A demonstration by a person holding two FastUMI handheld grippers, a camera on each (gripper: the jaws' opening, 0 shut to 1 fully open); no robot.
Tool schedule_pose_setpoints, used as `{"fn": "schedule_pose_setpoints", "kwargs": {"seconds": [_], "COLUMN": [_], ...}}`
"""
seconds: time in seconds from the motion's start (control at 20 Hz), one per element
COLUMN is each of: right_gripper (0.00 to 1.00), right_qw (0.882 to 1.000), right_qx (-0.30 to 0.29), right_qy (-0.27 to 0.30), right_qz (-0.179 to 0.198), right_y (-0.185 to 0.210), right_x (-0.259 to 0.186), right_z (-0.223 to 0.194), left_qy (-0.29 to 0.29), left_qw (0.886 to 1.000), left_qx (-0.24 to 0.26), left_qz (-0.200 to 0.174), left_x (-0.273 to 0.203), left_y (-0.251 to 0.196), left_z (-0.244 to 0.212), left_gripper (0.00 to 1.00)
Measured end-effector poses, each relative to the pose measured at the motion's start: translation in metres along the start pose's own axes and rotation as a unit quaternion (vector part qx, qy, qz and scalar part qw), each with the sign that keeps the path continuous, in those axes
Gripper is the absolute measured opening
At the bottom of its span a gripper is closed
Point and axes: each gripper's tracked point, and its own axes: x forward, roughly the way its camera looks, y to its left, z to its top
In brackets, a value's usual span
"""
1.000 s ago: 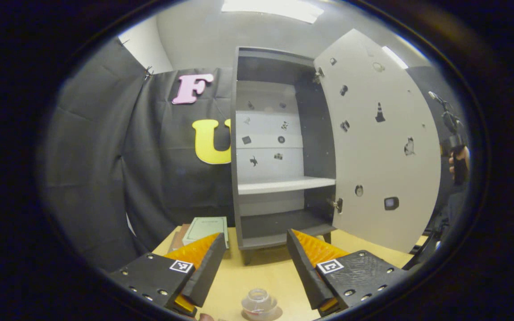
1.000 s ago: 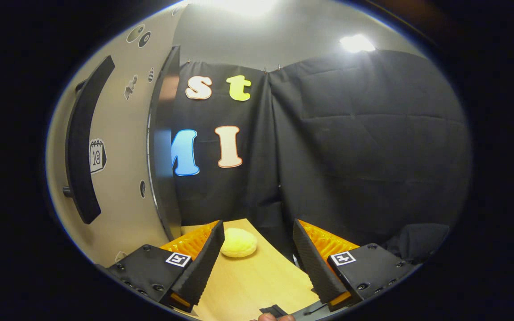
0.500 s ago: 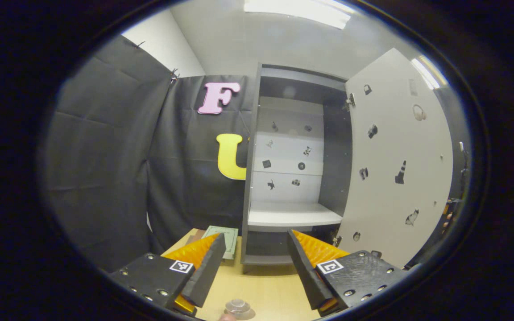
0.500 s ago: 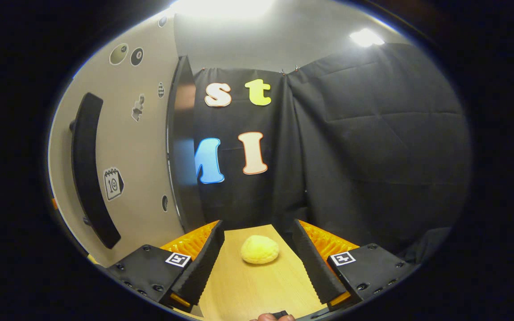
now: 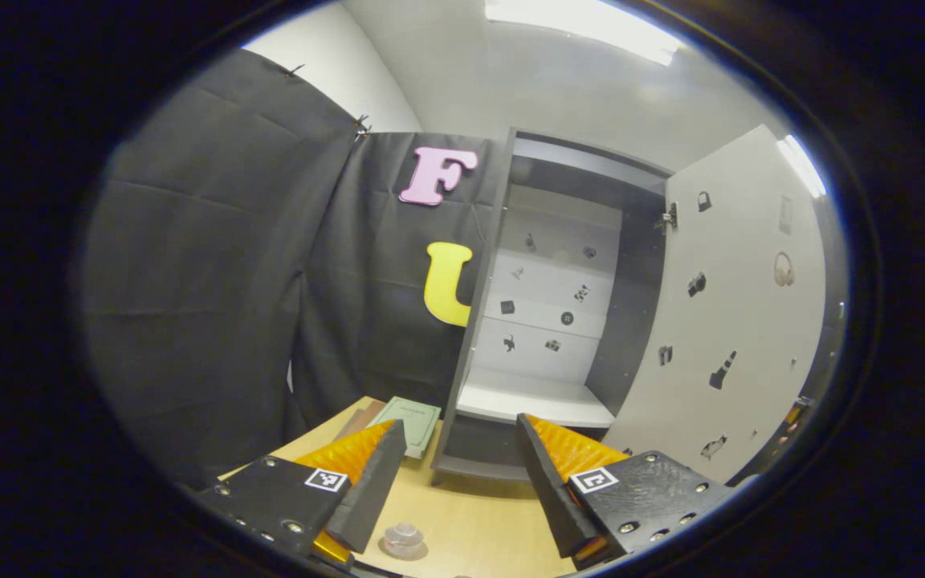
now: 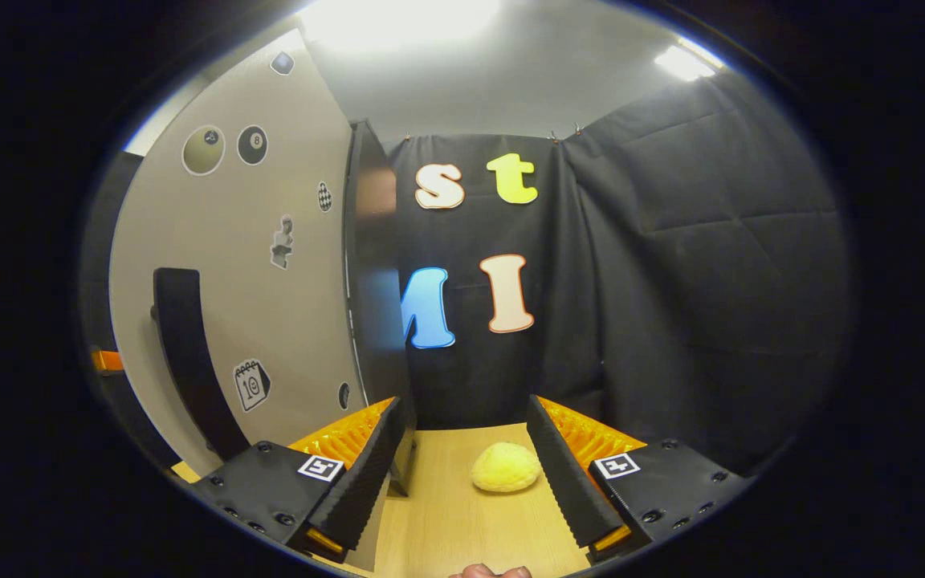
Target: Open the cabinet door with the right hand, grasp the bottle in the cabinet with the left hand and place it on the coaster, then close the cabinet door with the right hand.
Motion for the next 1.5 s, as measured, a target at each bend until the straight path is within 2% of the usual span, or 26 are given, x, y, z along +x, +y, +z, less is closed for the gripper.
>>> {"fn": "schedule_pose_setpoints", "kwargs": {"seconds": [0.1, 0.15, 0.25, 0.5, 0.55, 0.6, 0.7, 0.8, 0.85, 0.9, 1.1, 1.2, 1.25, 1.3, 1.35, 1.4, 1.45, 1.5], "right_gripper": [0.97, 0.98, 0.98, 0.97, 0.92, 0.92, 0.90, 0.90, 0.94, 0.90, 0.90, 0.94, 0.90, 0.94, 0.94, 0.90, 0.94, 0.90], "right_qw": [1.000, 1.000, 1.000, 0.999, 0.999, 0.999, 0.999, 0.999, 0.998, 0.998, 0.999, 0.999, 0.998, 0.998, 0.998, 0.999, 0.999, 0.999], "right_qx": [0.000, 0.002, 0.002, -0.024, -0.027, -0.024, -0.033, -0.049, -0.051, -0.052, -0.034, -0.024, -0.026, -0.028, -0.030, -0.029, -0.027, -0.025], "right_qy": [0.012, 0.016, 0.019, 0.021, 0.021, 0.025, 0.021, 0.018, 0.020, 0.022, 0.029, 0.031, 0.030, 0.028, 0.027, 0.028, 0.031, 0.033], "right_qz": [0.010, 0.015, 0.021, 0.017, 0.015, 0.017, 0.000, -0.008, -0.010, -0.012, -0.032, -0.038, -0.039, -0.040, -0.039, -0.037, -0.033, -0.028], "right_y": [0.004, 0.007, 0.012, 0.013, 0.013, 0.016, 0.012, 0.008, 0.008, 0.008, 0.010, 0.016, 0.018, 0.020, 0.022, 0.026, 0.030, 0.036], "right_x": [-0.005, -0.008, -0.011, -0.018, -0.019, -0.020, -0.023, -0.024, -0.024, -0.025, -0.029, -0.032, -0.033, -0.034, -0.033, -0.033, -0.032, -0.033], "right_z": [-0.001, -0.001, 0.000, 0.004, 0.004, 0.003, 0.006, 0.007, 0.006, 0.006, 0.002, 0.002, 0.002, 0.002, 0.002, 0.001, 0.000, -0.001], "left_qy": [-0.002, -0.003, -0.005, 0.004, 0.007, 0.012, 0.019, 0.021, 0.020, 0.020, 0.015, 0.013, 0.011, 0.010, 0.012, 0.014, 0.014, 0.012], "left_qw": [1.000, 1.000, 0.999, 1.000, 1.000, 0.999, 0.999, 0.999, 0.999, 0.999, 0.998, 0.998, 0.998, 0.997, 0.997, 0.997, 0.997, 0.997], "left_qx": [0.016, 0.020, 0.026, 0.025, 0.026, 0.027, 0.027, 0.029, 0.031, 0.032, 0.039, 0.047, 0.052, 0.054, 0.054, 0.051, 0.049, 0.046], "left_qz": [0.017, 0.019, 0.018, -0.004, -0.009, -0.013, -0.022, -0.026, -0.027, -0.029, -0.036, -0.043, -0.046, -0.048, -0.052, -0.056, -0.059, -0.062], "left_x": [-0.010, -0.014, -0.017, -0.008, -0.006, -0.003, 0.001, 0.005, 0.007, 0.008, 0.017, 0.024, 0.026, 0.029, 0.032, 0.035, 0.038, 0.040], "left_y": [0.009, 0.011, 0.013, 0.018, 0.021, 0.024, 0.029, 0.037, 0.041, 0.044, 0.053, 0.058, 0.061, 0.064, 0.067, 0.068, 0.070, 0.071], "left_z": [0.005, 0.007, 0.007, -0.004, -0.006, -0.010, -0.015, -0.016, -0.015, -0.014, -0.007, -0.004, -0.001, 0.000, -0.001, -0.006, -0.007, -0.007], "left_gripper": [0.84, 0.82, 0.82, 0.82, 0.85, 0.82, 0.85, 0.85, 0.82, 0.82, 0.85, 0.85, 0.85, 0.85, 0.82, 0.85, 0.85, 0.82]}}
